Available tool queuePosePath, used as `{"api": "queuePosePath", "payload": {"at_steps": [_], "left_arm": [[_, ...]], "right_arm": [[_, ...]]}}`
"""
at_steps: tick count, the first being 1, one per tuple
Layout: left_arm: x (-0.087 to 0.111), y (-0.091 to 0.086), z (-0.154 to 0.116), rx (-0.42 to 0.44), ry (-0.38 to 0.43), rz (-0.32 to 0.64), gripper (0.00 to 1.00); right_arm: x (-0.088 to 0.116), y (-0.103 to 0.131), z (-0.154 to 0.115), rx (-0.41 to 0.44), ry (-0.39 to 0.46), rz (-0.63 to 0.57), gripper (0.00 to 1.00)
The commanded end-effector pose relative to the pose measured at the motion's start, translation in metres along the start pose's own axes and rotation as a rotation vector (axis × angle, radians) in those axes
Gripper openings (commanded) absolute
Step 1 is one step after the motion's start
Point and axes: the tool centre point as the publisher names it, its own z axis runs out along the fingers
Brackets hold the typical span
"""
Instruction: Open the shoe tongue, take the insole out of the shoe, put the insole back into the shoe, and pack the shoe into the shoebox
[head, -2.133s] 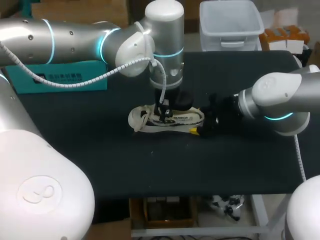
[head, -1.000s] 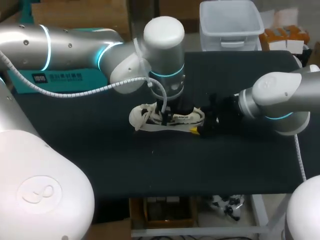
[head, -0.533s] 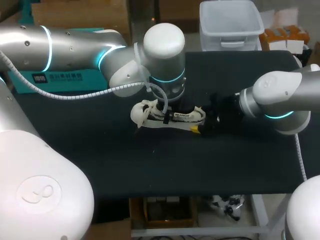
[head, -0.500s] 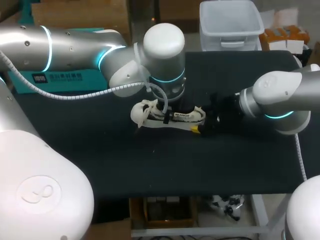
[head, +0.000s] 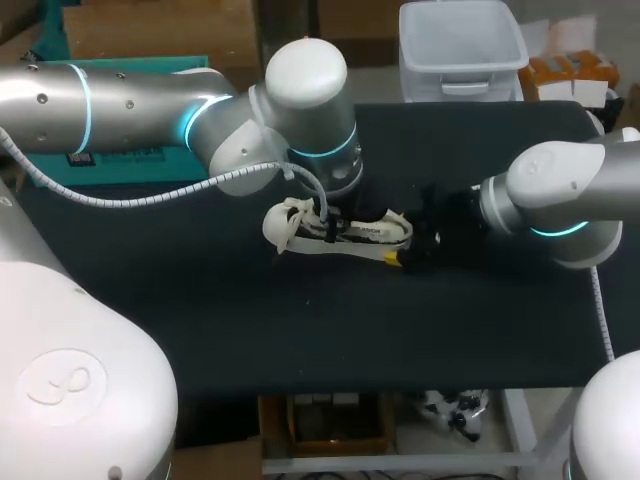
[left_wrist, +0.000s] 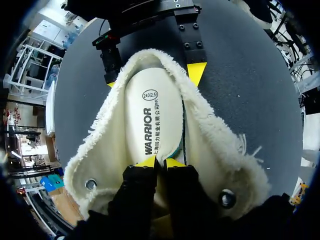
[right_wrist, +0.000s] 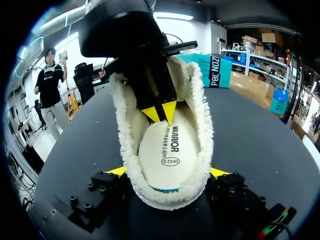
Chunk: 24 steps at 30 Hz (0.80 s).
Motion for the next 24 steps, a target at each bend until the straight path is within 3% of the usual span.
{"api": "queuePosePath", "payload": {"at_steps": [1,14,24], "left_arm": [[-0.019,-0.011,-0.01,0.04,0.011,0.008,0.0],[-0.002,-0.03,-0.056,0.119,0.063,0.079,0.0],[-0.005,-0.025,-0.068,0.153,0.14,0.09,0.0]], "right_arm": [[0.004,-0.007,0.009,-0.005,0.006,-0.005,0.0],[0.004,-0.007,0.009,-0.005,0.006,-0.005,0.0],[0.004,-0.007,0.009,-0.005,0.006,-0.005,0.0]]}}
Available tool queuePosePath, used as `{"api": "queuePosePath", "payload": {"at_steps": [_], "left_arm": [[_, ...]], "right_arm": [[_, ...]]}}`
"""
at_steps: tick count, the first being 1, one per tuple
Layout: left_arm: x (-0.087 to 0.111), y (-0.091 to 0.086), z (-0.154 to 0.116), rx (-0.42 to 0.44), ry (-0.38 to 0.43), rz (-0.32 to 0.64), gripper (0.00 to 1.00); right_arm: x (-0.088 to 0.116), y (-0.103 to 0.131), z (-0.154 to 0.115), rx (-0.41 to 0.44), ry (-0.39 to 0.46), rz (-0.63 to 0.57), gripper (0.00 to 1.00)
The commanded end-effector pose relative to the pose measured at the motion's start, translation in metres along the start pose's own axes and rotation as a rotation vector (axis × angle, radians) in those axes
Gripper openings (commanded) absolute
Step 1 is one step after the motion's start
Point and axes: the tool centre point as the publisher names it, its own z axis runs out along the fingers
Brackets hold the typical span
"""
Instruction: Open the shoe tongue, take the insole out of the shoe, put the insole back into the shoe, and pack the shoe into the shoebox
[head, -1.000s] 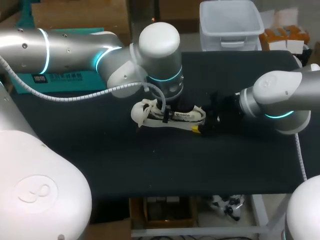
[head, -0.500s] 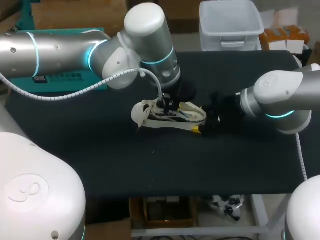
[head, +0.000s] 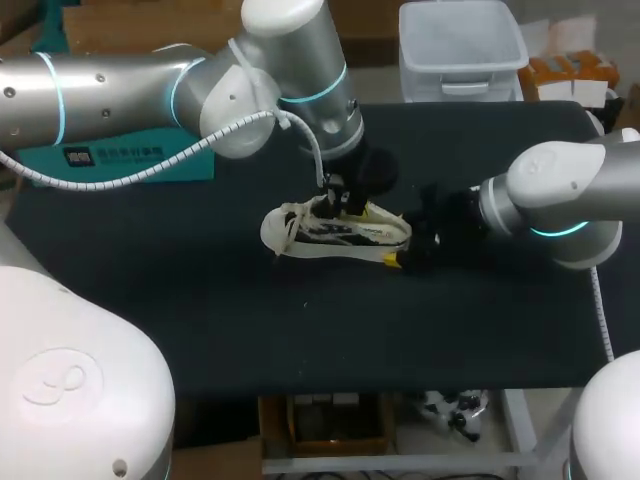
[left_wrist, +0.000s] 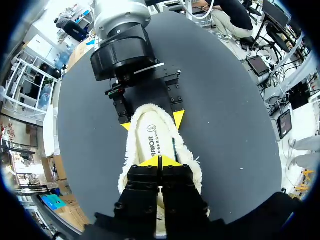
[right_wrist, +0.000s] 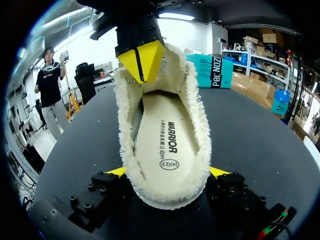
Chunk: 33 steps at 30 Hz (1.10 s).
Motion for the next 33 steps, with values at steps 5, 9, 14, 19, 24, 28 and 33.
{"api": "queuePosePath", "payload": {"at_steps": [5,9,14,19,24,28,33], "left_arm": [[-0.014,0.008,0.009,-0.072,0.159,-0.009,0.0],[-0.017,0.01,0.019,-0.112,0.264,-0.006,0.0],[-0.006,0.013,0.027,-0.149,0.303,-0.01,0.0],[0.001,0.02,0.042,-0.191,0.342,-0.029,0.0],[0.011,0.031,0.045,-0.204,0.374,-0.042,0.0],[0.023,0.037,0.042,-0.222,0.384,-0.051,0.0],[0.036,0.044,0.039,-0.223,0.382,-0.061,0.0]], "right_arm": [[0.001,-0.007,0.008,-0.003,-0.001,-0.001,0.0],[0.001,-0.007,0.008,-0.003,-0.001,-0.001,0.0],[0.001,-0.007,0.008,-0.003,-0.001,-0.001,0.0],[0.001,-0.007,0.008,-0.003,-0.001,-0.001,0.0],[0.001,-0.007,0.008,-0.003,-0.001,-0.001,0.0],[0.001,-0.007,0.008,-0.003,-0.001,-0.001,0.0],[0.001,-0.007,0.008,-0.003,-0.001,-0.001,0.0]]}}
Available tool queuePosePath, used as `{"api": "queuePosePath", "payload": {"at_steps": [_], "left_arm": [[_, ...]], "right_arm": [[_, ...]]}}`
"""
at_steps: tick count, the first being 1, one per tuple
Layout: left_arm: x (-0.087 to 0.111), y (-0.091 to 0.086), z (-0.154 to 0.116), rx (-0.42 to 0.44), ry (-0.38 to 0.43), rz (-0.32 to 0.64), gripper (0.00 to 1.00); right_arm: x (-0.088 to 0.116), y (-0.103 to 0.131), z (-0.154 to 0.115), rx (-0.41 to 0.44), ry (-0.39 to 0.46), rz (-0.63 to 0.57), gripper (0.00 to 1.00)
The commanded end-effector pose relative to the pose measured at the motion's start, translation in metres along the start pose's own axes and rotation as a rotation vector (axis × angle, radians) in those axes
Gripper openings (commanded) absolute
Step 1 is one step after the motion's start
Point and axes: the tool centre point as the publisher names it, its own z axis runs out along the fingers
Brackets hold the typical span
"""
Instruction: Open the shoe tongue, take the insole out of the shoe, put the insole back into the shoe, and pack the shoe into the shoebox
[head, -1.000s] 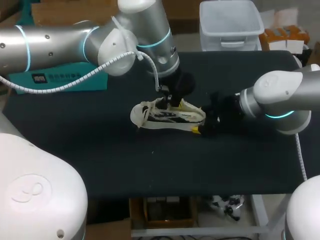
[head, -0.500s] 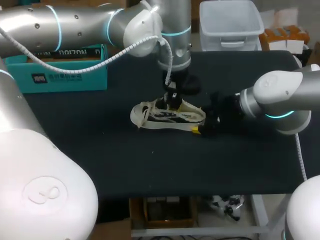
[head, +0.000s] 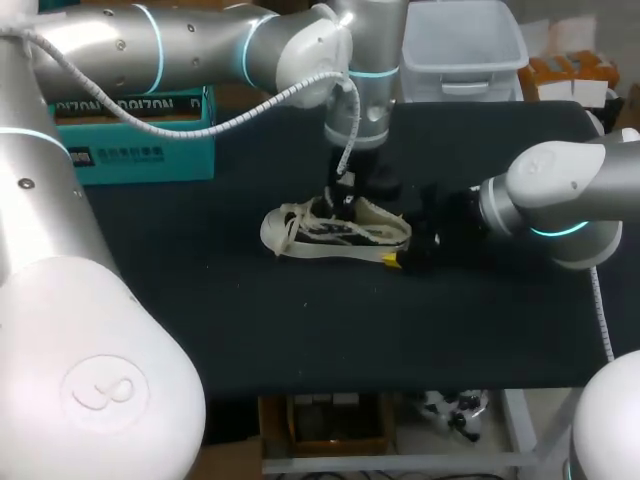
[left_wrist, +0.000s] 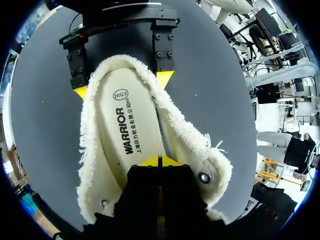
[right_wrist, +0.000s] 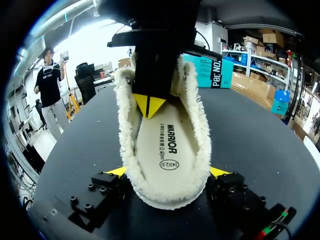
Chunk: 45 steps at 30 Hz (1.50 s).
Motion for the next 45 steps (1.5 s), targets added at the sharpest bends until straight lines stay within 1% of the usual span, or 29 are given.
{"api": "queuePosePath", "payload": {"at_steps": [1,5,8,12,13,15,17,18,20,23,26,29,31,33,37,40,45], "left_arm": [[0.014,0.005,0.004,0.014,-0.025,-0.006,0.0],[0.018,0.005,0.015,0.039,-0.037,-0.018,0.0],[0.02,0.001,0.025,0.043,-0.047,-0.023,0.0],[0.018,-0.007,0.039,0.035,-0.076,-0.057,0.0],[0.018,-0.008,0.042,0.039,-0.075,-0.056,0.03],[0.016,-0.011,0.048,0.033,-0.085,-0.067,0.2],[0.015,-0.013,0.051,0.039,-0.091,-0.067,0.29],[0.016,-0.013,0.052,0.041,-0.103,-0.073,0.36],[0.017,-0.015,0.055,0.041,-0.124,-0.079,0.41],[0.017,-0.017,0.059,0.034,-0.164,-0.103,0.36],[0.015,-0.019,0.064,0.03,-0.197,-0.12,0.36],[0.01,-0.02,0.07,0.024,-0.226,-0.137,0.33],[0.003,-0.021,0.076,0.018,-0.235,-0.146,0.31],[-0.004,-0.021,0.081,0.009,-0.242,-0.153,0.32],[-0.02,-0.019,0.091,0.001,-0.252,-0.17,0.3],[-0.034,-0.017,0.098,0.002,-0.258,-0.178,0.28],[-0.055,-0.011,0.106,0.003,-0.261,-0.191,0.28]], "right_arm": [[0.001,-0.007,0.008,-0.003,-0.001,-0.001,0.0],[0.001,-0.007,0.008,-0.003,-0.001,-0.001,0.0],[0.001,-0.007,0.008,-0.003,-0.001,-0.001,0.0],[0.001,-0.007,0.008,-0.003,-0.001,-0.001,0.0],[0.001,-0.007,0.008,-0.003,-0.001,-0.001,0.0],[0.001,-0.007,0.008,-0.003,-0.001,-0.001,0.0],[0.001,-0.007,0.008,-0.003,-0.001,-0.001,0.0],[0.001,-0.007,0.008,-0.003,-0.001,-0.001,0.0],[0.001,-0.007,0.008,-0.003,-0.001,-0.001,0.0],[0.001,-0.007,0.008,-0.003,-0.001,-0.001,0.0],[0.001,-0.007,0.008,-0.003,-0.001,-0.001,0.0],[0.001,-0.007,0.008,-0.003,-0.001,-0.001,0.0],[0.001,-0.007,0.008,-0.003,-0.001,-0.001,0.0],[0.001,-0.007,0.008,-0.003,-0.001,-0.001,0.0],[0.001,-0.007,0.008,-0.003,-0.001,-0.001,0.0],[0.001,-0.007,0.008,-0.003,-0.001,-0.001,0.0],[0.001,-0.007,0.008,-0.003,-0.001,-0.001,0.0]]}}
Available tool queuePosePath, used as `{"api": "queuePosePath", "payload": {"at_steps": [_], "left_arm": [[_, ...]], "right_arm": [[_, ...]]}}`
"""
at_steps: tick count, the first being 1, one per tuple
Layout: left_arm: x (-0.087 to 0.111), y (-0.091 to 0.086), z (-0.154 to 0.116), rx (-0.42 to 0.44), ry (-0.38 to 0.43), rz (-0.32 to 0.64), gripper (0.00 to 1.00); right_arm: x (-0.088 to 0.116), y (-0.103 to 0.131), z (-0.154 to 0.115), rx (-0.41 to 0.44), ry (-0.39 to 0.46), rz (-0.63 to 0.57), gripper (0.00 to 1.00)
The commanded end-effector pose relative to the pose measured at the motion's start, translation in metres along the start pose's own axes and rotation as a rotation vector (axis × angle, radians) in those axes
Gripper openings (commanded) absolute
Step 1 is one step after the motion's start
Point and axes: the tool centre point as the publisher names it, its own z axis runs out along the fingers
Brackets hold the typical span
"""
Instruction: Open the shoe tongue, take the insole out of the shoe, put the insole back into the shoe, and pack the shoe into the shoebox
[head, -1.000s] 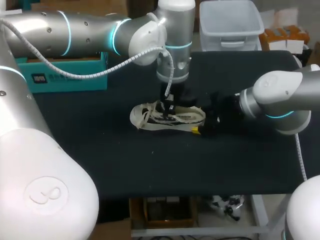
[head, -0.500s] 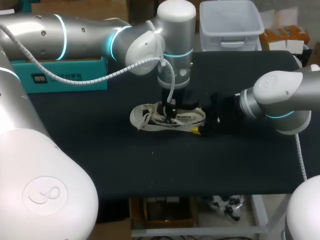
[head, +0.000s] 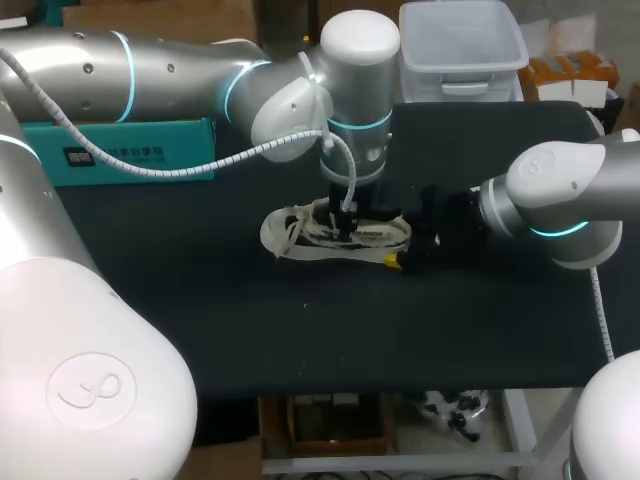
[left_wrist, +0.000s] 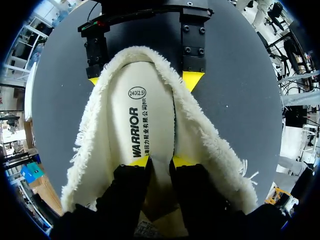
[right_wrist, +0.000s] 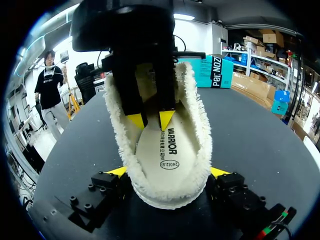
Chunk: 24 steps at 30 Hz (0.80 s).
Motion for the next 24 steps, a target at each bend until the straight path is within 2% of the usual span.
{"api": "queuePosePath", "payload": {"at_steps": [1,6,9,12,17,24], "left_arm": [[-0.018,-0.006,0.1,-0.005,0.011,-0.003,0.28],[-0.022,-0.003,0.113,-0.009,0.022,0.007,0.29],[-0.019,0.0,0.119,-0.007,0.013,0.026,0.29],[-0.015,0.002,0.125,-0.013,-0.039,0.022,0.3],[-0.01,0.004,0.136,-0.023,-0.176,-0.019,0.27],[-0.025,0.008,0.148,0.004,-0.25,-0.048,0.25]], "right_arm": [[0.001,-0.006,0.008,-0.002,-0.001,-0.001,0.0],[0.001,-0.006,0.008,-0.002,-0.001,-0.001,0.0],[0.001,-0.006,0.008,-0.002,-0.001,-0.001,0.0],[0.001,-0.006,0.008,-0.002,-0.001,-0.001,0.0],[0.001,-0.006,0.008,-0.002,-0.001,-0.001,0.0],[0.001,-0.006,0.008,-0.002,-0.001,-0.001,0.0]]}}
